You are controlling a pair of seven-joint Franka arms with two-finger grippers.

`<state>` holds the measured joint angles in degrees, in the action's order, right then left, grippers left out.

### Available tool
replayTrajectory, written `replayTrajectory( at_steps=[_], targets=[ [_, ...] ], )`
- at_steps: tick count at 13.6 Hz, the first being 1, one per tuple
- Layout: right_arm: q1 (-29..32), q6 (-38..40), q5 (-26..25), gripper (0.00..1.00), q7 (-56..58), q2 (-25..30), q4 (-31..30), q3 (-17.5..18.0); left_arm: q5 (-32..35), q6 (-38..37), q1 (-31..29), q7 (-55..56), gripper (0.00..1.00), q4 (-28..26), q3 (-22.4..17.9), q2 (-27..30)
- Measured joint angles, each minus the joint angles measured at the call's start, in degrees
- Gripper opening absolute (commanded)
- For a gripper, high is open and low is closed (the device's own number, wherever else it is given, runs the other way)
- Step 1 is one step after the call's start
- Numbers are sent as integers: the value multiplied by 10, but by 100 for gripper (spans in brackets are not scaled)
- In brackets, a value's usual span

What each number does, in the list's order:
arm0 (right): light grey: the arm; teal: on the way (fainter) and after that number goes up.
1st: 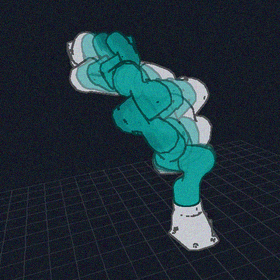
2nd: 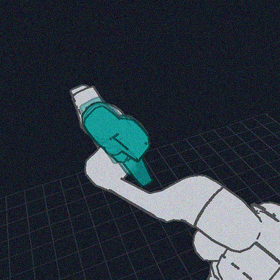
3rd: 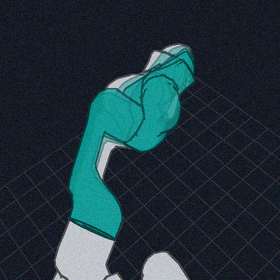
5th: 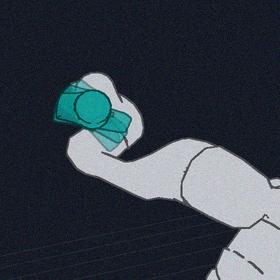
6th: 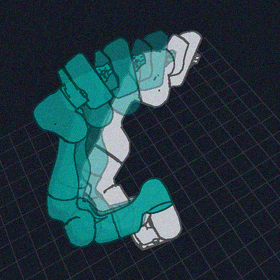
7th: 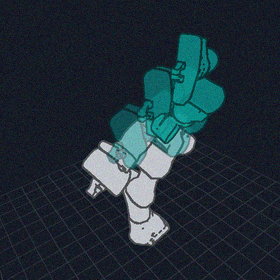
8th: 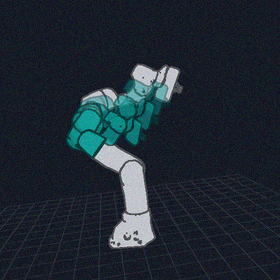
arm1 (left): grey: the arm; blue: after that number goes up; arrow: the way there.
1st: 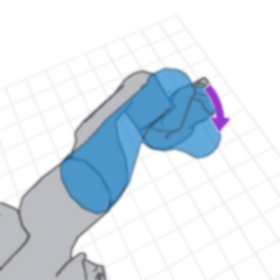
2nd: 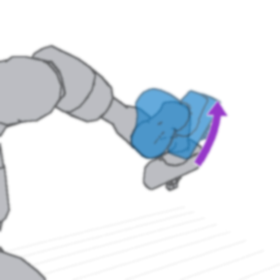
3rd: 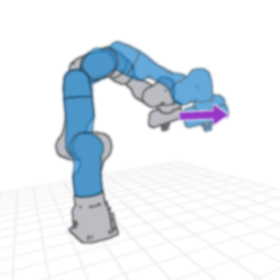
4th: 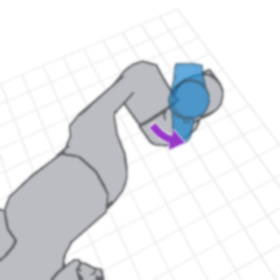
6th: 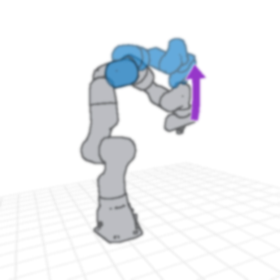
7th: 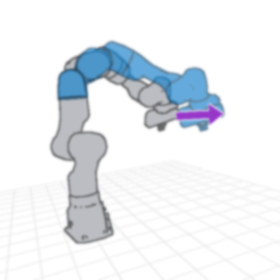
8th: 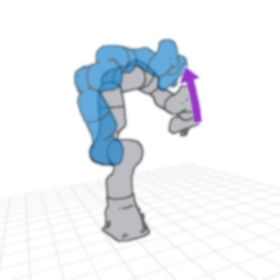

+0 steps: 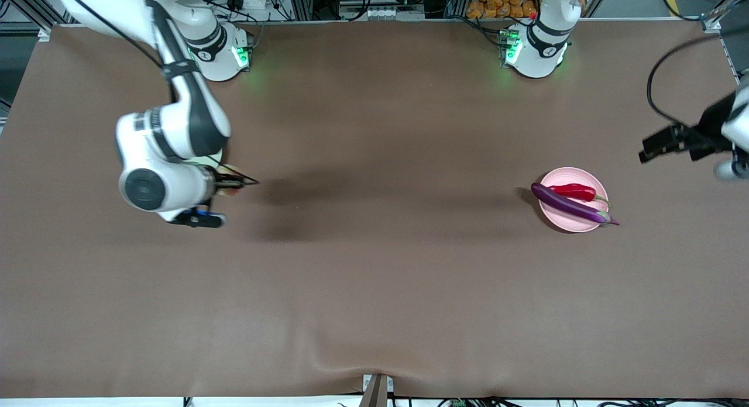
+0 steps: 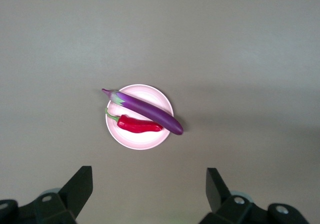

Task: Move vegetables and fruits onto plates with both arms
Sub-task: 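Lower the peach onto the green plate and open the right gripper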

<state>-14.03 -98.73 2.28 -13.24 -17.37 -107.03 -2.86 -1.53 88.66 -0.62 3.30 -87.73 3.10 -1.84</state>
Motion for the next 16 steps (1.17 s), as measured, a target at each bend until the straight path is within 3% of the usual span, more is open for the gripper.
replayTrajectory(
  at_steps=[4,6,14,15,16],
  targets=[
    [31,-119,-14,0,57,107,-214,2,2,-28,13,-34,100,-18,14,39],
    [26,-177,-31,0,57,130,-290,10,2,-35,13,-41,100,-20,13,39],
    [58,-297,-94,0,67,115,-360,7,4,-35,12,-42,100,-22,12,36],
    [69,-305,-95,21,78,110,-363,7,4,-35,12,-42,100,-22,13,35],
    [78,-308,-95,93,85,105,-363,6,4,-35,12,-42,100,-22,13,34]
  ],
)
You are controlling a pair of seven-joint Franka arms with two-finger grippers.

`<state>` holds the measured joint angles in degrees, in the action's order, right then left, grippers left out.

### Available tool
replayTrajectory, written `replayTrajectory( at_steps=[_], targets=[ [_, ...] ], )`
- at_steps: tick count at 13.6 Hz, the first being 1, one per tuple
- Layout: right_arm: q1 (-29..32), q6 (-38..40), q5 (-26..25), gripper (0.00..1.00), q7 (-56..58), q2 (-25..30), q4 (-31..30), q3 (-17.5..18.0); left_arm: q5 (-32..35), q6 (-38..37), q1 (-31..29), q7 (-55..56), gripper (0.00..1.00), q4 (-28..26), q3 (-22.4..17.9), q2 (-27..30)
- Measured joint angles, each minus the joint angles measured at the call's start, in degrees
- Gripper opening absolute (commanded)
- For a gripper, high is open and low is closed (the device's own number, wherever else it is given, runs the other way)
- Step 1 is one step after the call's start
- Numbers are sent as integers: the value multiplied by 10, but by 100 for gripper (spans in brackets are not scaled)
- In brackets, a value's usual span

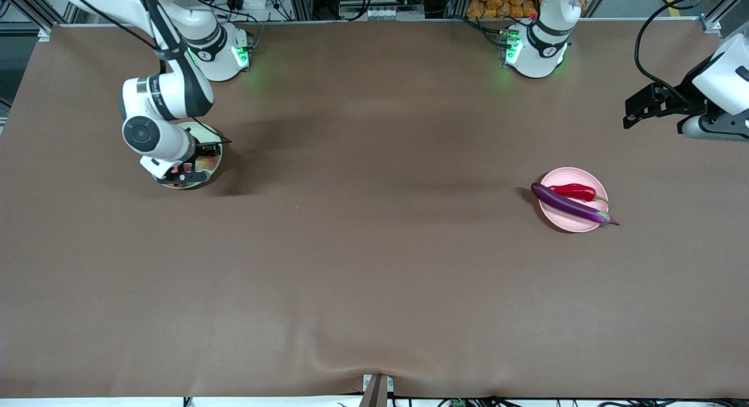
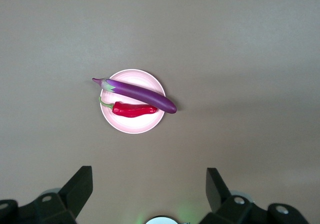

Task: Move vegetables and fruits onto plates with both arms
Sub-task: 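Lower the peach onto the green plate and open the right gripper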

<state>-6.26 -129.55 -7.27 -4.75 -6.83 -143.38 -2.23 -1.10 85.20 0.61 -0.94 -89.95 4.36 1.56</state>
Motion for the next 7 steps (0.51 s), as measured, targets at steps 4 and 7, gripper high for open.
replayTrajectory(
  at_steps=[4,7],
  targets=[
    [5,11,1,100,2,-1,8,3,0,5,0,0,100,13,-1,-27],
    [-5,68,34,100,2,3,84,9,4,4,0,0,100,38,-1,-43]
  ],
)
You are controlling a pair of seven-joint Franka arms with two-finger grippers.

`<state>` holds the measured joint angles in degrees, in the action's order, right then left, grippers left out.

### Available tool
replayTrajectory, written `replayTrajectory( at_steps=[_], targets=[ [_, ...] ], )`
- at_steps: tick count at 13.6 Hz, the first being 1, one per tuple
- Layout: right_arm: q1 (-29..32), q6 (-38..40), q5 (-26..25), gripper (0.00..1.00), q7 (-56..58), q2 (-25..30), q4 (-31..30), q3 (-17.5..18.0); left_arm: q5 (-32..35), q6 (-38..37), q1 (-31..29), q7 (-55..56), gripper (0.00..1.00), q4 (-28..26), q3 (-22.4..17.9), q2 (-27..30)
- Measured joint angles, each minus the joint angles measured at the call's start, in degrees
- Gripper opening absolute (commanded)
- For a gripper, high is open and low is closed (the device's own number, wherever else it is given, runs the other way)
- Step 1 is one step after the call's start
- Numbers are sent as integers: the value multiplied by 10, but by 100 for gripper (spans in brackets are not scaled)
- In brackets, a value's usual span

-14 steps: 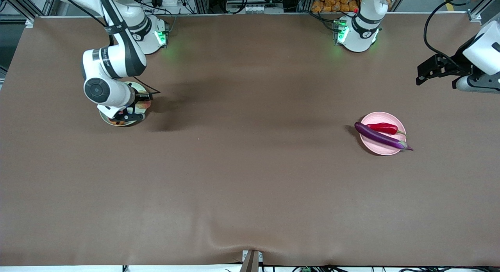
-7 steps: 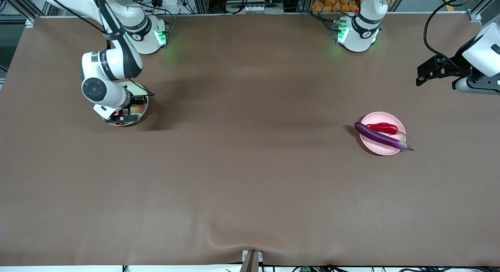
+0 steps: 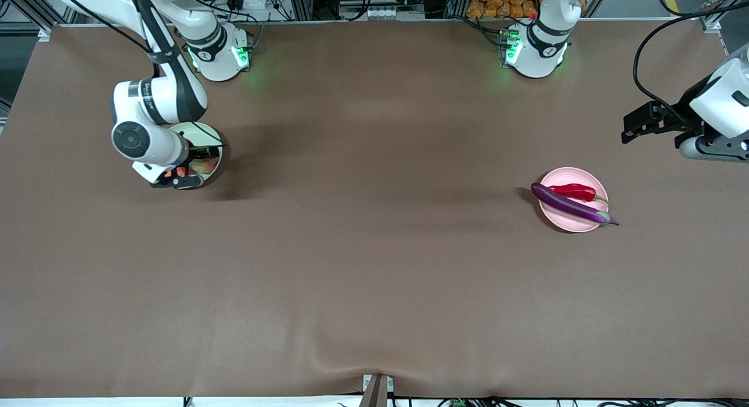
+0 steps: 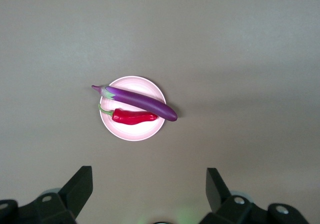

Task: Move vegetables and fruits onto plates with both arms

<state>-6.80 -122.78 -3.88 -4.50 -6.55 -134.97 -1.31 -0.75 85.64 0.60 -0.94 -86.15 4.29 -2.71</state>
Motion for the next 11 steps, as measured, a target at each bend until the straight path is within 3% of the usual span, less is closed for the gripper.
replayTrajectory(
  at_steps=[2,4,7,9,11],
  targets=[
    [-26,46,30,100,-1,-2,95,2,5,-1,-1,0,100,2,0,0],
    [-38,123,41,100,-1,-23,226,3,6,-3,-1,0,100,3,0,-1],
    [-36,255,42,100,-1,-98,445,1,7,-17,-1,0,100,8,0,1],
    [-28,296,42,100,3,-150,575,0,7,-23,-1,0,100,9,0,6],
    [-20,312,43,100,36,-162,643,12,7,-29,-1,0,100,9,-1,8]
  ],
)
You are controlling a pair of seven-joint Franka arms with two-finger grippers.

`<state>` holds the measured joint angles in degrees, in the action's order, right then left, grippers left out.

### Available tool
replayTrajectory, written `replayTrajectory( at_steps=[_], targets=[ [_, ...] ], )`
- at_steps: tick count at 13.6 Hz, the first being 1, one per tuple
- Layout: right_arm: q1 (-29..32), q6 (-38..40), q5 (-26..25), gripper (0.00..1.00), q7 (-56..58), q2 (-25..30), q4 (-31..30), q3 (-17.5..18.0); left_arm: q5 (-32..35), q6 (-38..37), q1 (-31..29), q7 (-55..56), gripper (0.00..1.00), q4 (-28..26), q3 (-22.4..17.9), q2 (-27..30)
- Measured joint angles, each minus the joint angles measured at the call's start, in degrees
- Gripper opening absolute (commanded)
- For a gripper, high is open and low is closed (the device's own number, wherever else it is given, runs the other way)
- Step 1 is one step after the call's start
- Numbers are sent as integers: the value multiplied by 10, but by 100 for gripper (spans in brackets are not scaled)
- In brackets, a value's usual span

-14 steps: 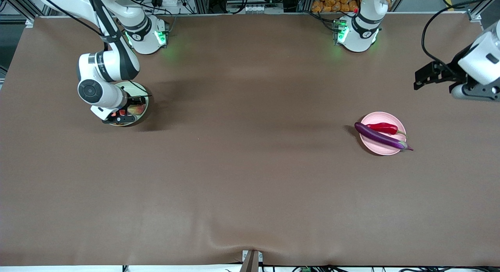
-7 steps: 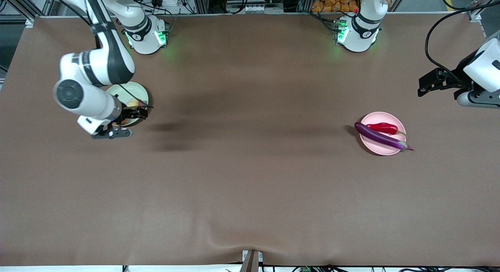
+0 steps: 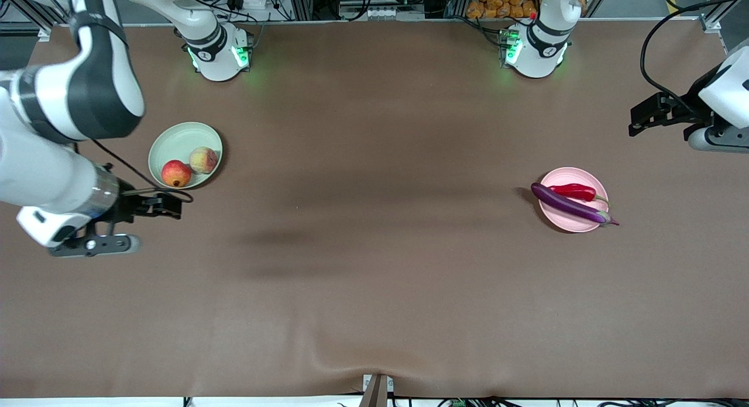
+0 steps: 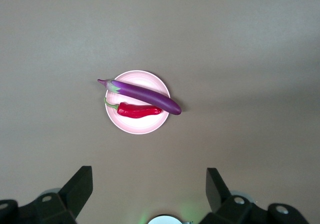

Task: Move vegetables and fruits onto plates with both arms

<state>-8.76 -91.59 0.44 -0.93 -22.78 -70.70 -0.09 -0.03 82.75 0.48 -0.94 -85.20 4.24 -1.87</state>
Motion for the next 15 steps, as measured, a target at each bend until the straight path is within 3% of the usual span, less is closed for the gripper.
replayTrajectory(
  at_steps=[4,6,8,10,13,15],
  targets=[
    [52,69,10,100,22,45,50,26,0,-3,-1,0,100,0,-1,2],
    [63,115,29,100,-22,84,56,28,0,-4,-1,0,100,1,-2,2],
    [60,152,29,100,-99,128,38,56,0,-10,-1,0,100,1,-2,2],
    [60,128,22,100,-135,179,-38,80,0,-14,-1,0,100,1,-3,2],
    [65,57,17,100,-138,257,-181,80,0,-15,-1,0,100,1,-4,2],
    [76,34,12,100,-119,283,-227,77,0,-16,-1,0,100,2,-4,2]
  ],
)
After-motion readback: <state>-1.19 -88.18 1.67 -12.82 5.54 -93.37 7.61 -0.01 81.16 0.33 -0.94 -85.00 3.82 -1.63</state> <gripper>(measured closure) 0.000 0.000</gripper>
